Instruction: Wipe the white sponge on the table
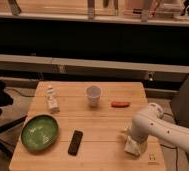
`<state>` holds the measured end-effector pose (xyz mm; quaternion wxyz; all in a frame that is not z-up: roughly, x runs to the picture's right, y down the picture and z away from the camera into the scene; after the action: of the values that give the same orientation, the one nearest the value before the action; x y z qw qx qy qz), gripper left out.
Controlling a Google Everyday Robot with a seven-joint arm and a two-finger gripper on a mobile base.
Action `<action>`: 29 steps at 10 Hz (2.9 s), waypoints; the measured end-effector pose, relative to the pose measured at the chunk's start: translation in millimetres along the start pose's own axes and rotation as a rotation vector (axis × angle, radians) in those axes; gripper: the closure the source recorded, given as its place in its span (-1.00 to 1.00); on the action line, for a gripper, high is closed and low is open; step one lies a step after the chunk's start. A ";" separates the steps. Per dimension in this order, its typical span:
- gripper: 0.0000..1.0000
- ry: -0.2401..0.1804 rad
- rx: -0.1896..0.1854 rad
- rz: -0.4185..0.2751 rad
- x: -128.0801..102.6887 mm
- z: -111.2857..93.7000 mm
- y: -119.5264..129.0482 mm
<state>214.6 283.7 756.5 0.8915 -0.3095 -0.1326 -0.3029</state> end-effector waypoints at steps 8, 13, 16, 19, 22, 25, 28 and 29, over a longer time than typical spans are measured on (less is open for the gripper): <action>-0.60 -0.023 -0.017 -0.001 -2.7 5.6 10.0; -0.60 -0.031 -0.025 0.003 -3.2 6.7 16.9; -0.60 -0.037 -0.028 0.004 -4.1 7.4 19.4; -0.60 -0.043 -0.033 0.008 -4.2 8.4 23.5; -0.60 -0.047 -0.034 0.010 -4.3 8.1 25.2; -0.46 -0.053 -0.039 0.013 -4.9 8.3 28.6; -0.23 -0.060 -0.043 0.014 -5.5 8.7 30.5; -0.05 -0.061 -0.044 0.014 -5.9 8.9 30.4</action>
<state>228.5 311.0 746.5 0.8822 -0.3389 -0.1508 -0.2901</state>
